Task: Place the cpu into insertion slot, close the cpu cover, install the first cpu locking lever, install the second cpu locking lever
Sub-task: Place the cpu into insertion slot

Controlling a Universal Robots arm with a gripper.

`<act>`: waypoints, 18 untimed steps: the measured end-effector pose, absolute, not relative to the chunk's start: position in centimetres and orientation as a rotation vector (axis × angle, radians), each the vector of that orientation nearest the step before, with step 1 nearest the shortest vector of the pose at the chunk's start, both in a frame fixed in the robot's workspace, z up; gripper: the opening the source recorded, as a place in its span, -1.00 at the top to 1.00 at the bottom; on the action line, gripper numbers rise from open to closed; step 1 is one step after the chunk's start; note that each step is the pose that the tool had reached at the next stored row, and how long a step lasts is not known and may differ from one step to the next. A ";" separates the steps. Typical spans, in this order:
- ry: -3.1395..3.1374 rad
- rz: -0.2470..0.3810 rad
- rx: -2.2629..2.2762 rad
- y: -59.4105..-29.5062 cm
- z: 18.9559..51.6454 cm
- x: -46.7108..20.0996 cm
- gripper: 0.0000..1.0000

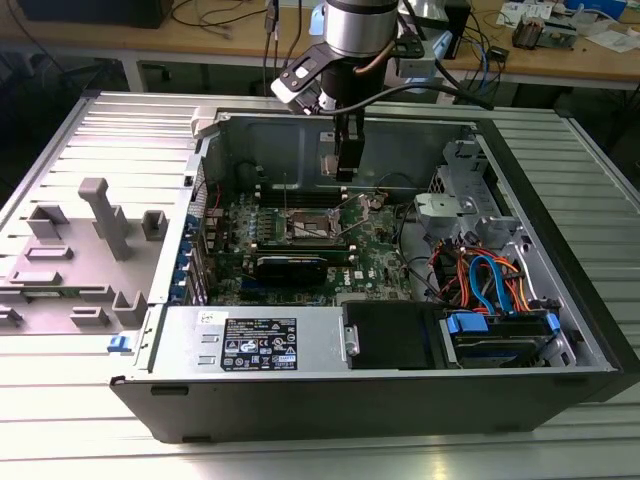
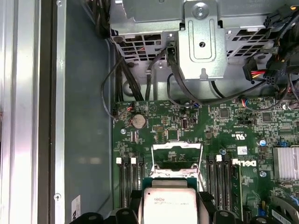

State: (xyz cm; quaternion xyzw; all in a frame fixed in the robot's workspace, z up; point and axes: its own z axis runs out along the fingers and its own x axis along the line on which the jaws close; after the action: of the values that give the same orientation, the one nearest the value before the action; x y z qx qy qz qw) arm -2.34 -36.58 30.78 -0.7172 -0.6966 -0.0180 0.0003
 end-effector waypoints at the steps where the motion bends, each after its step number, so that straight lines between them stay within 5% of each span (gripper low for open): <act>1: -2.188 -0.056 -2.253 -36.6 30.8 -2.3 -0.08; 18: -2.195 -0.063 -2.251 -36.6 29.9 -2.5 -0.08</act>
State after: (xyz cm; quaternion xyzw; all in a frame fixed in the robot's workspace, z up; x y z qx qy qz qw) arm -2.47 -36.61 29.86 -0.7158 -0.6981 -0.0201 -0.0016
